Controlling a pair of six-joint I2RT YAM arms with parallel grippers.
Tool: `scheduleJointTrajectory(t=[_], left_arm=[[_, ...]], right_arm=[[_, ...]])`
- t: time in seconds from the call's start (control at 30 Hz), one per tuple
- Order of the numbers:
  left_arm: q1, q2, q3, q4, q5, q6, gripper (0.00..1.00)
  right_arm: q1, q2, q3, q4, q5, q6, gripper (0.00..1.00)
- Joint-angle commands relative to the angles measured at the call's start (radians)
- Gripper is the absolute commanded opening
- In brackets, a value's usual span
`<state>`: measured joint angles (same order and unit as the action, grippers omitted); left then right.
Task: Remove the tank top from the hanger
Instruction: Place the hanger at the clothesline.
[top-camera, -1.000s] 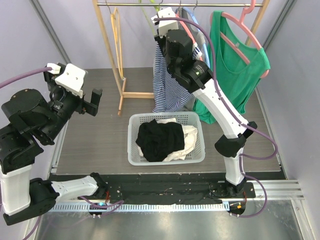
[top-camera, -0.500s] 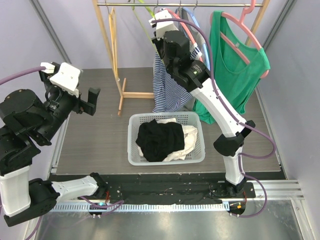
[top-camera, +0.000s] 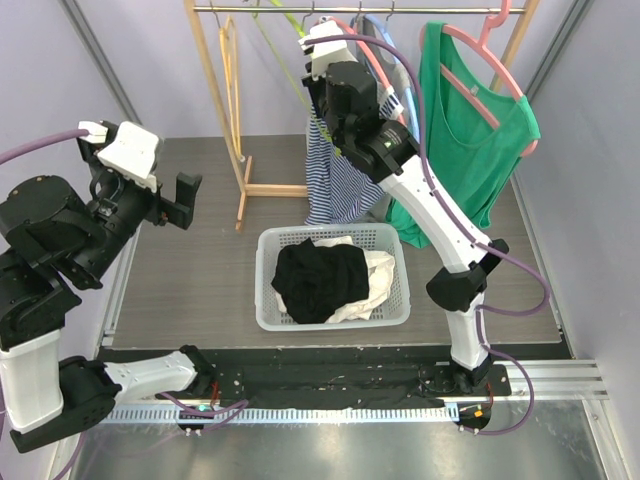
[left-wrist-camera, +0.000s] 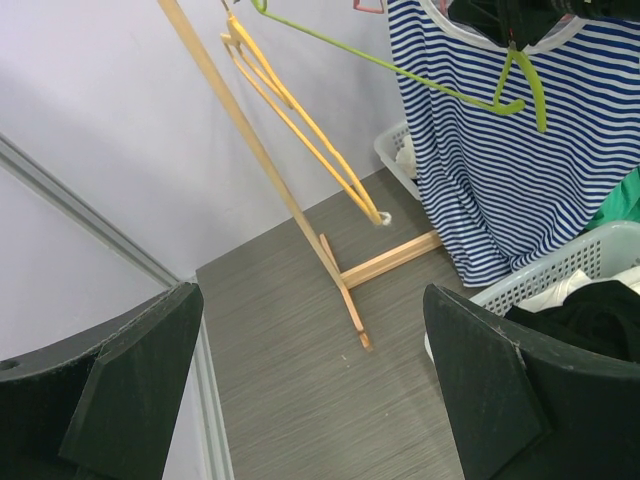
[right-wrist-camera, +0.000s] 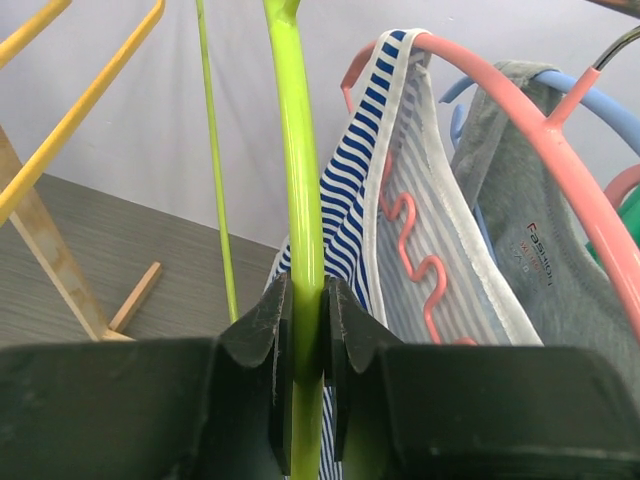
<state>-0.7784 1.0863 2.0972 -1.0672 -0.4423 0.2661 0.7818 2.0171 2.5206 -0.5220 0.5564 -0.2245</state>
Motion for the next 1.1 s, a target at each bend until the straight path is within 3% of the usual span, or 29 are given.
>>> scheduleJointTrajectory(t=[0.0, 0.23, 0.27, 0.33, 0.4, 0.43, 0.53, 0.73, 1.07], left_arm=[[0.007, 0.009, 0.027, 0.018, 0.019, -0.016, 0.97], [0.011, 0.014, 0.034, 0.013, 0.025, -0.024, 0.97], [0.016, 0.015, 0.037, 0.013, 0.027, -0.027, 0.97], [0.018, 0.017, 0.04, 0.012, 0.036, -0.03, 0.97], [0.022, 0.018, 0.046, 0.007, 0.042, -0.036, 0.97], [0.024, 0.02, 0.049, 0.007, 0.043, -0.034, 0.97], [0.025, 0.023, 0.057, 0.004, 0.053, -0.042, 0.97], [0.033, 0.026, 0.072, -0.004, 0.073, -0.054, 0.96], [0.036, 0.029, 0.07, -0.005, 0.082, -0.053, 0.97]], right_arm=[[0.031, 0.046, 0.023, -0.016, -0.058, 0.031, 0.01], [0.097, 0.061, 0.026, 0.014, -0.033, -0.007, 0.01], [0.102, 0.058, 0.021, 0.013, -0.032, -0.007, 0.05], [0.108, 0.039, 0.006, 0.014, -0.027, 0.002, 0.19], [0.109, 0.006, -0.038, 0.023, -0.026, 0.011, 0.25], [0.109, -0.007, -0.074, 0.033, -0.033, 0.016, 0.42], [0.109, -0.053, -0.13, 0.043, -0.055, 0.034, 0.7], [0.109, -0.129, -0.249, 0.066, -0.067, 0.07, 0.84], [0.111, -0.222, -0.335, 0.07, -0.076, 0.096, 0.89]])
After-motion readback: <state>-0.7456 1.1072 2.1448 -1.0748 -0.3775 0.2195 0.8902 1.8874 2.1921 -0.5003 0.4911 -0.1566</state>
